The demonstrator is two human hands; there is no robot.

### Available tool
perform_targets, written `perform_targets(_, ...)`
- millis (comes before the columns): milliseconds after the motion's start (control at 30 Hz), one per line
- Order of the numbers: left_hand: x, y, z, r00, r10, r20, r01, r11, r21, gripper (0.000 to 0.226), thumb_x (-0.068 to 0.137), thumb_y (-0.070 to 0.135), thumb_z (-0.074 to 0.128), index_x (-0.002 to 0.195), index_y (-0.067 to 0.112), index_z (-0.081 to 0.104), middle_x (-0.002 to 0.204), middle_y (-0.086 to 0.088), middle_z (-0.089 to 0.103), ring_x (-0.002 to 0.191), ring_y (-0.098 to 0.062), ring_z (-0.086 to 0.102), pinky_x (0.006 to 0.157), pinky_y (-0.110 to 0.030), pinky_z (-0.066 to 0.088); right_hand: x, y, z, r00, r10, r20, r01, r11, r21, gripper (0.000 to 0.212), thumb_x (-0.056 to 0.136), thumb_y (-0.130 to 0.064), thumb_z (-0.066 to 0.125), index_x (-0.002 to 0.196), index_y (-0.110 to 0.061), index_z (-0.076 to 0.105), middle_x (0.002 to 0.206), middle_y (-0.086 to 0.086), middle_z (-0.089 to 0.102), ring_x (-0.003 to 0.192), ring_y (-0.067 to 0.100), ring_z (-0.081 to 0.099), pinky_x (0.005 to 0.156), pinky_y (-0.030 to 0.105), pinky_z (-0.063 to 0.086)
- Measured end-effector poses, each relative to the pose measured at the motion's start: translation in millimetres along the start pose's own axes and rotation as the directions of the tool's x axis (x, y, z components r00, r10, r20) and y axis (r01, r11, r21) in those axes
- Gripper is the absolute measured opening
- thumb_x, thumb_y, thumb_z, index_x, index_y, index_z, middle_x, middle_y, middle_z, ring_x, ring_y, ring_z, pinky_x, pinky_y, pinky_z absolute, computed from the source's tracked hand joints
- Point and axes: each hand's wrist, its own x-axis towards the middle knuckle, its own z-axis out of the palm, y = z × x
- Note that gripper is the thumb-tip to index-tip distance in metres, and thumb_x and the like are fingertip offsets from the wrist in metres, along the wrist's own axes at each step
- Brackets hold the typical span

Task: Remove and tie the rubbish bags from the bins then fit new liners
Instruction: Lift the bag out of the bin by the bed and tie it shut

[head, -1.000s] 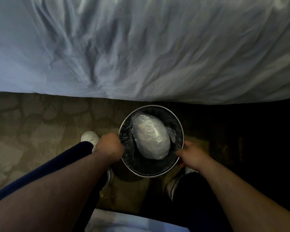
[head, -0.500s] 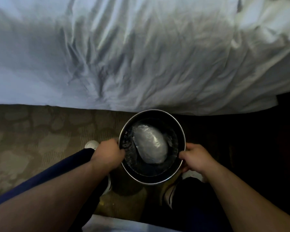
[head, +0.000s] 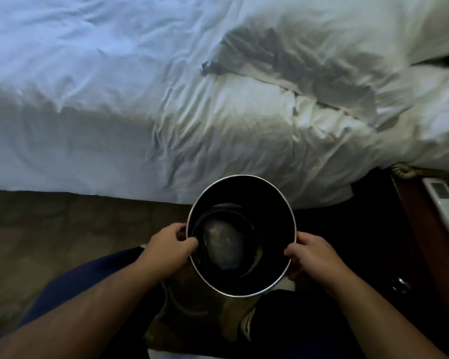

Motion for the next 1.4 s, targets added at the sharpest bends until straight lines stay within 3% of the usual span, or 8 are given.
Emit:
perform_targets(200,-30,37,-2,0.98,0.196,-0.011,-0.197,0.977,-0.081,0.019,0.084,0.031,0.071,0.102,0.035,0.069,0.094,0.004,0.075,0.086,-0.016,0.073,0.081,-0.042,0.061,-62,0,-16,0.995,-0.019,-0.093,0.025,0.998,0.059,0.017,0.094,-0.002,0.054,0.101,-0.011,0.066,0.084,0.016,0.071,0.067,0.025,0.069,0.049,0.028,0.053)
perform_targets(400,-38,38,7,0.965,0.263,0.005,-0.262,0.962,-0.073,0.044,0.097,0.039,0.056,0.139,0.026,0.052,0.114,0.006,0.067,0.089,-0.015,0.072,0.081,-0.037,0.059,-66,31,-12,0.937,0.112,-0.331,0.005,0.943,0.332,0.012,0.09,-0.006,0.055,0.095,-0.01,0.066,0.078,0.011,0.067,0.066,0.028,0.066,0.062,0.039,0.055)
perform_targets(667,-29,6,5,0.989,0.134,0.07,-0.139,0.986,0.087,0.044,0.1,0.032,0.053,0.143,0.025,0.046,0.12,0.005,0.061,0.094,-0.007,0.064,0.069,-0.022,0.049,-40,50,10,0.814,0.422,-0.399,0.009,0.678,0.735,0.023,0.094,-0.014,0.053,0.114,-0.008,0.063,0.094,0.017,0.075,0.065,0.021,0.072,0.055,0.028,0.049)
perform_targets(800,-23,0,2,0.993,0.098,0.07,-0.104,0.991,0.08,0.042,0.101,0.038,0.048,0.14,0.023,0.049,0.113,0.008,0.062,0.093,-0.01,0.064,0.074,-0.028,0.054,-25,48,25,0.813,0.402,-0.421,0.022,0.701,0.713,0.021,0.093,-0.015,0.055,0.111,-0.011,0.063,0.093,0.015,0.075,0.062,0.019,0.072,0.049,0.023,0.048)
perform_targets(900,-24,2,-3,0.994,0.007,0.112,0.015,0.981,-0.192,0.056,0.093,0.053,0.049,0.142,0.025,0.046,0.117,0.006,0.061,0.097,-0.02,0.068,0.081,-0.039,0.059,-16,36,49,0.85,0.306,-0.429,0.047,0.767,0.64,0.015,0.09,-0.01,0.057,0.102,-0.012,0.065,0.093,0.018,0.073,0.066,0.027,0.071,0.047,0.027,0.052)
perform_targets(1033,-27,0,-20,0.976,-0.114,0.187,0.186,0.881,-0.436,0.06,0.094,0.037,0.059,0.148,0.025,0.037,0.133,-0.004,0.057,0.099,-0.024,0.069,0.069,-0.035,0.06,0,12,95,0.937,0.105,-0.334,0.065,0.884,0.463,0.02,0.083,-0.017,0.061,0.102,-0.016,0.069,0.094,0.015,0.072,0.074,0.029,0.073,0.059,0.036,0.06)
perform_targets(1233,-26,-28,-25,0.936,-0.351,0.008,0.232,0.602,-0.764,0.032,0.1,0.004,0.045,0.131,0.008,0.047,0.125,-0.016,0.056,0.107,-0.032,0.064,0.061,-0.031,0.058,39,-3,131,0.992,-0.121,0.019,0.11,0.95,0.294,0.057,0.088,-0.035,0.067,0.142,-0.037,0.05,0.12,0.008,0.068,0.103,0.028,0.07,0.074,0.038,0.062)
perform_targets(1400,-18,-37,-7,0.864,-0.504,-0.019,0.146,0.287,-0.947,0.038,0.098,0.002,0.044,0.136,0.007,0.045,0.127,-0.021,0.054,0.104,-0.032,0.065,0.07,-0.032,0.058,81,15,123,0.988,0.015,-0.154,0.028,0.961,0.276,0.036,0.099,-0.019,0.055,0.134,-0.018,0.057,0.102,0.011,0.071,0.092,0.024,0.068,0.073,0.036,0.054)
